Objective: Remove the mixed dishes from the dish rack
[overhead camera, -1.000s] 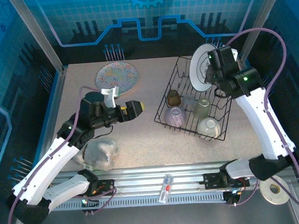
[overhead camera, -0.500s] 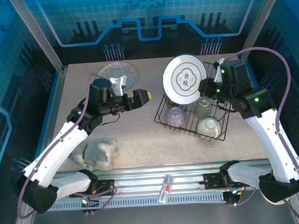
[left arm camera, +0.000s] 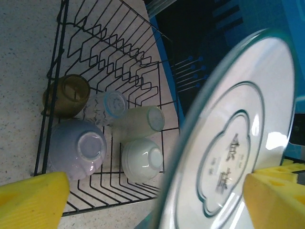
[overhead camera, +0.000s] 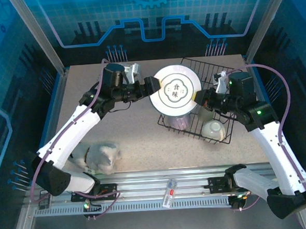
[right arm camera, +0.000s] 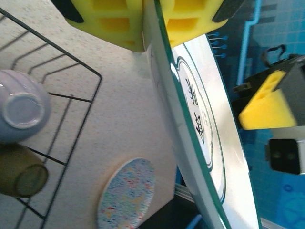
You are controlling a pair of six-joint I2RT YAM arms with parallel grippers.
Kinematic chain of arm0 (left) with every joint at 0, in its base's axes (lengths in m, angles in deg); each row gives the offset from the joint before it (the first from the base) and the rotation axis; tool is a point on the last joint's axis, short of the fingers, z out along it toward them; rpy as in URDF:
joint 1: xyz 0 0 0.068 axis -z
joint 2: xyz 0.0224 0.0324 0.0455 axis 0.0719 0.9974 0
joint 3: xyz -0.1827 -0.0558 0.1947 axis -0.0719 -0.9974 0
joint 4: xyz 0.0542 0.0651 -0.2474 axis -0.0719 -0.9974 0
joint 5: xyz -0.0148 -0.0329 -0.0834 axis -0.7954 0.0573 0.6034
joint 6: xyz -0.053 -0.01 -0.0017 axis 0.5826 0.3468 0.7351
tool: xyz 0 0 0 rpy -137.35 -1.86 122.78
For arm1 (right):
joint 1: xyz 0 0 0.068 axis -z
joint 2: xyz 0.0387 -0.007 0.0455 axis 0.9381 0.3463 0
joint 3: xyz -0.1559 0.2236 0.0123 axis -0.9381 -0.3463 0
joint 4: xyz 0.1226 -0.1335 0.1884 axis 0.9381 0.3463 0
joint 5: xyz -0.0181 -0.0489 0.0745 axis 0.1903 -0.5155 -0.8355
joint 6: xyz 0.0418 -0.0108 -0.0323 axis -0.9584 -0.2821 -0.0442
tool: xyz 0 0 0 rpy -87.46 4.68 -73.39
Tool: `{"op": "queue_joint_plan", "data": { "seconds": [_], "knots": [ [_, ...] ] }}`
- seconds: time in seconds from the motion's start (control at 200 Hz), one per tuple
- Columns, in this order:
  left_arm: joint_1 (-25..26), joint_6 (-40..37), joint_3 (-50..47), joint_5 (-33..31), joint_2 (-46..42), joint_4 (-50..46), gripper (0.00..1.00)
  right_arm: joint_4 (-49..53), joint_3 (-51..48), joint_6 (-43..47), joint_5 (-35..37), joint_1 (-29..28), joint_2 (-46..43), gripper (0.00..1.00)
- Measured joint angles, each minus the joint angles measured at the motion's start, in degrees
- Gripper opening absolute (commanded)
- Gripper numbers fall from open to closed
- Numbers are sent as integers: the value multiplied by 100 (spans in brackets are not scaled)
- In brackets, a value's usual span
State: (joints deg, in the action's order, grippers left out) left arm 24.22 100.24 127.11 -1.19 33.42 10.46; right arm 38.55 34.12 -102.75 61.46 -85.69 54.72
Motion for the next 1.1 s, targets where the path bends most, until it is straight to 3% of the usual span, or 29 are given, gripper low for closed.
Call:
{"op": "queue_joint_plan", "data": {
  "seconds": [0.15,0.435,0.685,0.726,0.811,0.871,0.991,1.101],
  "knots": [
    [-203,13,332,374,356,-9,60,-586,-175,-396,-229,0,11,0],
    [-498,315,341,1080,466,387,1,-809,-216,-745,-245,0,258,0],
    [-654,289,267,1231,466,525,0,-1141,-212,-977,-162,-57,455,0],
    [-682,319,238,1231,466,557,0,-1169,-210,-977,-164,-61,490,15],
    [-745,555,170,1257,472,660,0,-1257,-205,-949,-164,-68,505,60],
    [-807,789,157,1261,511,741,0,-1379,-201,-927,-173,-131,479,79],
    [-1027,1086,153,1215,619,975,0,-1486,-197,-831,-179,-168,389,99],
    [-1305,1281,79,1123,691,1257,0,-1287,-114,-645,-37,-173,282,100]
  ]
}}
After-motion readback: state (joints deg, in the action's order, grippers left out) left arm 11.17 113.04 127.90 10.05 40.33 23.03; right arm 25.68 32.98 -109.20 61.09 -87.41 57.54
